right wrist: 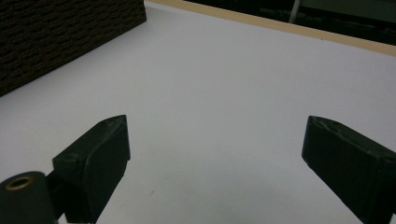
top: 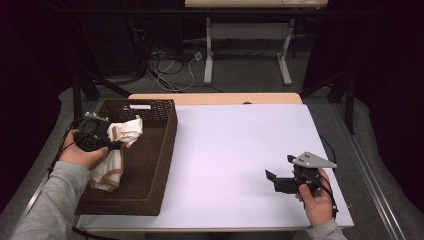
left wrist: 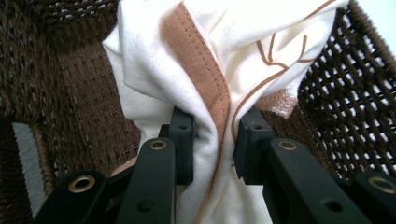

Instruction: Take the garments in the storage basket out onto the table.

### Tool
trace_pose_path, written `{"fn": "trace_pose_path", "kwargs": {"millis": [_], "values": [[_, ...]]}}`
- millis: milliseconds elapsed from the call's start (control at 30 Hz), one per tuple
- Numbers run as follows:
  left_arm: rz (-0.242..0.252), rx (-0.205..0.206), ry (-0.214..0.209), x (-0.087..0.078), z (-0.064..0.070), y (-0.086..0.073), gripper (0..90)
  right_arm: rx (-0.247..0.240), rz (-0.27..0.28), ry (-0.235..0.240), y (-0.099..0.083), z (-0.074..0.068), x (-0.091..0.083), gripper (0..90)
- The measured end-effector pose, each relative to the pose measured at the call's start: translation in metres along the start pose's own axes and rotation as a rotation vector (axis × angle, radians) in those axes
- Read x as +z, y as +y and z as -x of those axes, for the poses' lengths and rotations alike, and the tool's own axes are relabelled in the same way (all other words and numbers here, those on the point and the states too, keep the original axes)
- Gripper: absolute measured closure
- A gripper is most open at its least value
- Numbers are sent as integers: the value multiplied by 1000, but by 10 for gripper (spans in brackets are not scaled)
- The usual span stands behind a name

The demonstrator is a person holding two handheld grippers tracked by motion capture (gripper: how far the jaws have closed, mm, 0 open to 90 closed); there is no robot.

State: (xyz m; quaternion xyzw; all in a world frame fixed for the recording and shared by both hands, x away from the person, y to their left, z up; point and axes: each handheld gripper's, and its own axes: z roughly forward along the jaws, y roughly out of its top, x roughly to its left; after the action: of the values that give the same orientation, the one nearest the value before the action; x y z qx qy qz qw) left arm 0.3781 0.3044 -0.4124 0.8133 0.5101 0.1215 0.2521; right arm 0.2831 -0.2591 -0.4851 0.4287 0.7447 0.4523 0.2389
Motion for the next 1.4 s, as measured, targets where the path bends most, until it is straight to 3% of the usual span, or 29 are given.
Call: {"fn": "trace_pose_path", "kwargs": {"millis": [333, 600, 1400], "values": [[94, -25, -27, -7, 8, 5, 721, 4, -2, 1, 0, -1, 1, 75], [166, -12, -37, -17, 15, 11, 721, 2, -2, 3, 0, -1, 1, 75], [233, 36, -88, -38, 54, 43, 721, -3, -2, 4, -1, -2, 1, 75]]}}
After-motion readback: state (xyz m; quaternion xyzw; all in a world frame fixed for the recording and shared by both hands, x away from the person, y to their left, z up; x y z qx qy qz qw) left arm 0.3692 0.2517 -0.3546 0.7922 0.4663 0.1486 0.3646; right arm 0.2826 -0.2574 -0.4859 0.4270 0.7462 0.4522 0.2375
